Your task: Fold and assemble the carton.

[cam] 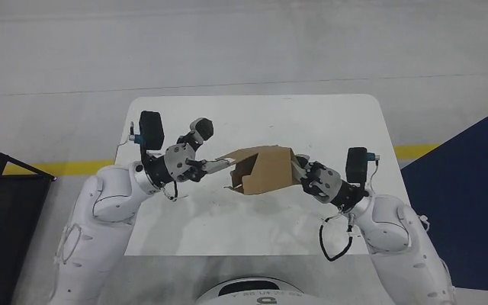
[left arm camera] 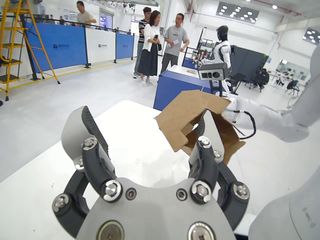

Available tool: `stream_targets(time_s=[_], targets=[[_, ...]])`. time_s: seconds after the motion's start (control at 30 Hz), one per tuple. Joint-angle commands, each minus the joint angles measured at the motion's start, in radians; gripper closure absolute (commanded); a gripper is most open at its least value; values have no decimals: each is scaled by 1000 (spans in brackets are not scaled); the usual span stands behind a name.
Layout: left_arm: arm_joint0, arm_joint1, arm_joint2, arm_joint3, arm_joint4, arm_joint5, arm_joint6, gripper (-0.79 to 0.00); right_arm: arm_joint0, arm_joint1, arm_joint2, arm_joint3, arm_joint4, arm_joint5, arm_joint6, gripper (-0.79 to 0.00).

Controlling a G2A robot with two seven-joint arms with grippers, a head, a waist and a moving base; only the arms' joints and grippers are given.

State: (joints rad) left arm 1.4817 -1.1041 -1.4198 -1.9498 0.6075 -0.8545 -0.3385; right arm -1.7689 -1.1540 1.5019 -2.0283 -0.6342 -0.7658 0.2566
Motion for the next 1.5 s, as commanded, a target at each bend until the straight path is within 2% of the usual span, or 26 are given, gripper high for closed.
stream_targets(time_s=[0.0,0.1,0.17,0.3,0.6,0.7,0.83,1.03,1.17,1.33,1.47], targets=[[4,-1,11,-10,69,10,8,-785,8,0,-9,14,22,-14,-11,0],[7,-5,33,-14,90,60,36,-785,23,1,-24,44,70,-40,-22,0],[6,-6,35,-6,30,77,59,-785,34,1,-34,71,112,-60,-35,0],[1,2,-20,13,-57,94,34,-785,52,3,-33,114,162,-97,-62,0],[29,14,-111,-37,14,138,23,-785,56,3,-30,121,161,-105,-68,0],[14,17,-134,-45,54,194,9,-785,55,3,-37,122,171,-99,-70,0],[-32,15,-99,-62,67,229,-16,-785,62,4,-63,146,223,-124,-64,0],[-135,13,-27,-73,82,211,-45,-785,79,5,-95,172,229,-131,-38,0],[-184,13,19,-72,113,153,-65,-785,82,6,-100,174,210,-123,-38,0],[-180,17,41,-73,166,32,-20,-785,75,8,-93,175,199,-116,-56,0],[-176,18,63,-78,237,12,-16,-785,74,9,-94,173,198,-116,-62,0]])
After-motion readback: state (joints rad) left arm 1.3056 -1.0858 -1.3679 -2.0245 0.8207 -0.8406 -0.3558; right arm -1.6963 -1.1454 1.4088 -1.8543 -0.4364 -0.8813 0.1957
